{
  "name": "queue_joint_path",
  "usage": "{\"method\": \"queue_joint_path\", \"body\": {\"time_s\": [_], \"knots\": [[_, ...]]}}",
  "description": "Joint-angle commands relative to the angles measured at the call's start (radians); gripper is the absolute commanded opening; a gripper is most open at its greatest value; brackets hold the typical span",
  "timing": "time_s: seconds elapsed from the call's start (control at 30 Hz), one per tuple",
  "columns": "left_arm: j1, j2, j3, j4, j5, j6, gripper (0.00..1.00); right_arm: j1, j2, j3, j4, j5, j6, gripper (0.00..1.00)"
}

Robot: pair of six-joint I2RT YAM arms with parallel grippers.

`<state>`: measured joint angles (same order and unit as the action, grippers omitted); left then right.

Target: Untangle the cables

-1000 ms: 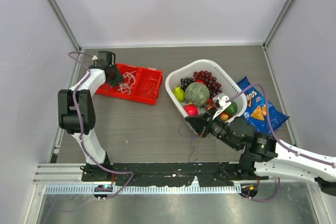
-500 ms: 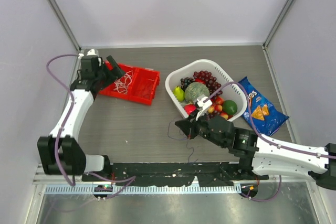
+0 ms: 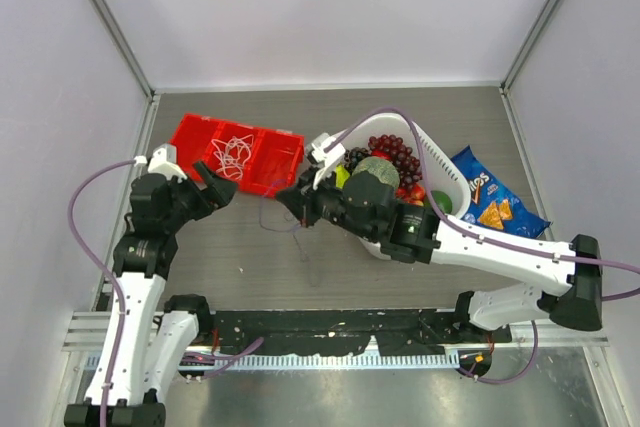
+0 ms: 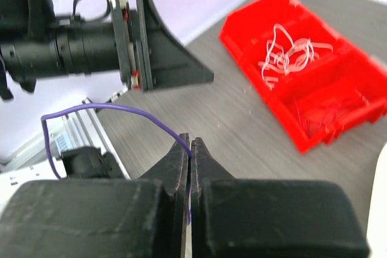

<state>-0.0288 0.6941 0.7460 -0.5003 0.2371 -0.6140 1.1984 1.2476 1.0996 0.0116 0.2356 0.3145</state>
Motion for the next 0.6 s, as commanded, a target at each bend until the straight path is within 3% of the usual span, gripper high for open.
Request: {"method": "queue_joint_path", "body": {"time_s": [0.0, 0.23, 0.37, 0.57], "knots": [[0.000, -0.036, 0.073, -0.060, 0.010, 0.049, 0.84, -0.039, 0.067, 0.147, 0.030, -0.028, -0.092, 0.01], [-0.002, -0.024, 0.056, -0.087, 0.073, 0.004, 0.93, -0.077, 0.163, 0.031, 0.064, -0.078, -0.011, 0.01], [-0.002, -0.016, 0.012, -0.083, 0.079, -0.058, 0.94, -0.079, 0.187, -0.058, 0.065, -0.094, 0.043, 0.01], [-0.002, 0.100, -0.049, -0.057, 0.232, -0.122, 0.91, -0.082, 0.243, -0.178, 0.116, -0.111, 0.147, 0.01]]}}
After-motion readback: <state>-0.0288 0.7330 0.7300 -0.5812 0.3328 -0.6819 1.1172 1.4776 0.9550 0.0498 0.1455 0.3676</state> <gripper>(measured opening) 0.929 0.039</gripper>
